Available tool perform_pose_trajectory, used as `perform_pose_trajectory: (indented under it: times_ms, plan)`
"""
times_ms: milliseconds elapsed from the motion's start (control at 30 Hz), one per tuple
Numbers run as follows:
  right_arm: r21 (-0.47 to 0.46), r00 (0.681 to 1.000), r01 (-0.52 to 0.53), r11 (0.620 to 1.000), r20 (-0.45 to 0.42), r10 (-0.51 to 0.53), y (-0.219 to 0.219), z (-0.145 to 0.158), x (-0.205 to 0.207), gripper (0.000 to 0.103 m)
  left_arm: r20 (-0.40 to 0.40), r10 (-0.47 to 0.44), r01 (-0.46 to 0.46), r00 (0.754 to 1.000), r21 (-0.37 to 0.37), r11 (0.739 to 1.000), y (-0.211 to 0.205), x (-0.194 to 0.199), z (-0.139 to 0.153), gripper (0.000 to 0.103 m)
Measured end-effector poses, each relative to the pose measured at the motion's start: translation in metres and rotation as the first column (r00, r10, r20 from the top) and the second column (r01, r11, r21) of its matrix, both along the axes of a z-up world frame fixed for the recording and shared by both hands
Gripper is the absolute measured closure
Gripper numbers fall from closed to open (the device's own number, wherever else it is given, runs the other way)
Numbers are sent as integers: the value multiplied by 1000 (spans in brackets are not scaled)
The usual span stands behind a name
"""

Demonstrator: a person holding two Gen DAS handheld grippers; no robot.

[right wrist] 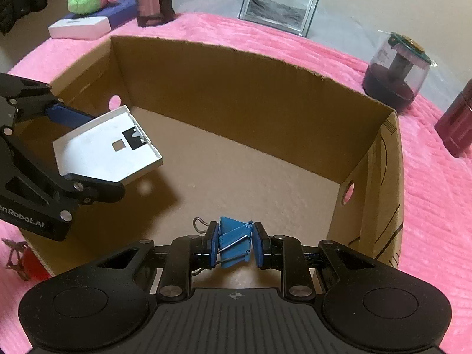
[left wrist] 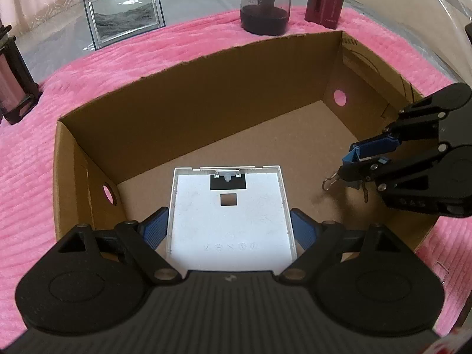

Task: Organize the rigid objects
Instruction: 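Carry the lid with the left tool while the right tool carries the clip into the box, then open the left tool to drop the lid while the right tool drops the clip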

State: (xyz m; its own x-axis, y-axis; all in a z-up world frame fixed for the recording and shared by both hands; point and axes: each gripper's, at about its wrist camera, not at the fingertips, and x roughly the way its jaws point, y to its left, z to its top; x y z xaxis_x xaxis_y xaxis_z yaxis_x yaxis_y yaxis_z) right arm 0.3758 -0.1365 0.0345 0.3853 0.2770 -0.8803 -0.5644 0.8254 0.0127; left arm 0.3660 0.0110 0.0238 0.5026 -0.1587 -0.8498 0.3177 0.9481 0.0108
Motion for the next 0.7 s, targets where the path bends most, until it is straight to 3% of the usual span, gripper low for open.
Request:
perform_pose_trajectory:
  times_ms: [433, 700]
  plan:
    - [19, 1000, 11, 1000, 17, -11, 0, 3, -1, 83, -13, 10, -10, 1000, 0, 1000, 1, 1, -3, 19]
    - [149, 988, 63, 987, 129, -83, -18, 48, -31, 83, 116, 73, -63, 991, -89, 994, 13, -29, 35, 19]
